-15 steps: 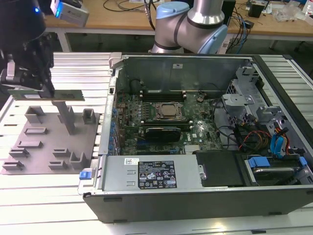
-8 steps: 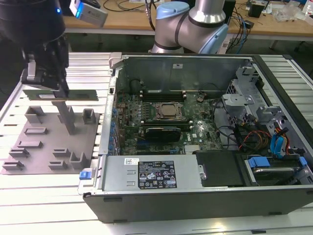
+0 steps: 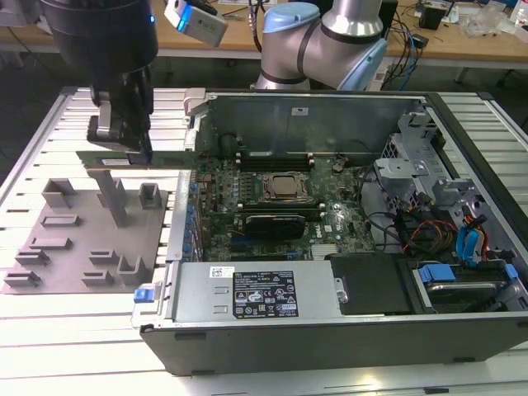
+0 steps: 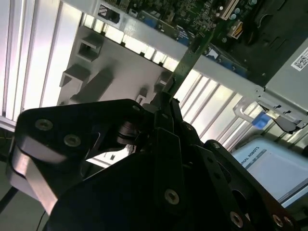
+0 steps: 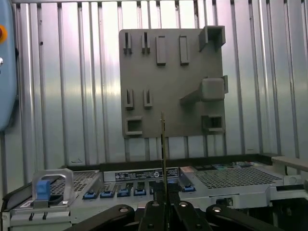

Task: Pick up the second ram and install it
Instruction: 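Pick up the second ram and move it above second insertion slot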

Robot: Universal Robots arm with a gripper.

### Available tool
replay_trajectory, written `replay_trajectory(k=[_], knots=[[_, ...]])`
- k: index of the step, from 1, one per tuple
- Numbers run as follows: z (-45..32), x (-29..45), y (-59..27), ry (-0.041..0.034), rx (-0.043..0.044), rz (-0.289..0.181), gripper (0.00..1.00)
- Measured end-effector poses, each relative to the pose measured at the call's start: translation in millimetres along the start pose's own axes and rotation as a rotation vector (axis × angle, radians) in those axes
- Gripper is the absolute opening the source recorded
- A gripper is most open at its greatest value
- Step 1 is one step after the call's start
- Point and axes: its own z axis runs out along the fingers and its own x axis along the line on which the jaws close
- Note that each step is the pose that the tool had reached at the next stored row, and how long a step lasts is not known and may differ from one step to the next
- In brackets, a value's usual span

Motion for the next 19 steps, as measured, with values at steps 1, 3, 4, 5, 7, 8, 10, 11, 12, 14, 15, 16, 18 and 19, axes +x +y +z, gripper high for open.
replay_trajectory(k=[1,3,4,5,7,8,10,11,12,14,15,16,18,19], knots=[[-0.1,-0.2,-3.4,-0.0001,0.0000,0.000,0.11],[-0.3,-0.8,-9.0,-0.0001,0.0001,0.000,0.11],[-0.4,-1.0,-11.4,-0.0001,0.0001,0.000,0.11],[-0.6,-1.5,-16.6,0.0000,0.0000,0.000,0.11],[-0.9,-2.3,-24.0,-0.0001,0.0000,0.000,0.11],[-1.0,-2.7,-27.4,-0.0001,0.0000,0.000,0.11],[-1.3,-3.4,-33.6,0.0000,0.0000,0.000,0.11],[-1.4,-3.6,-35.9,-0.0001,0.0000,0.000,0.11],[-1.5,-4.2,-40.8,-0.0001,-0.0001,0.000,0.11],[-2.0,-5.8,-52.1,0.0001,-0.0004,0.000,0.11],[-2.1,-6.1,-54.6,0.0000,-0.0004,0.000,0.11],[-2.2,-6.6,-58.6,0.0000,-0.0005,0.000,0.11],[-2.7,-7.9,-70.9,0.0000,-0.0005,0.000,0.11],[-2.8,-8.1,-73.4,-0.0001,-0.0005,0.000,0.11]])
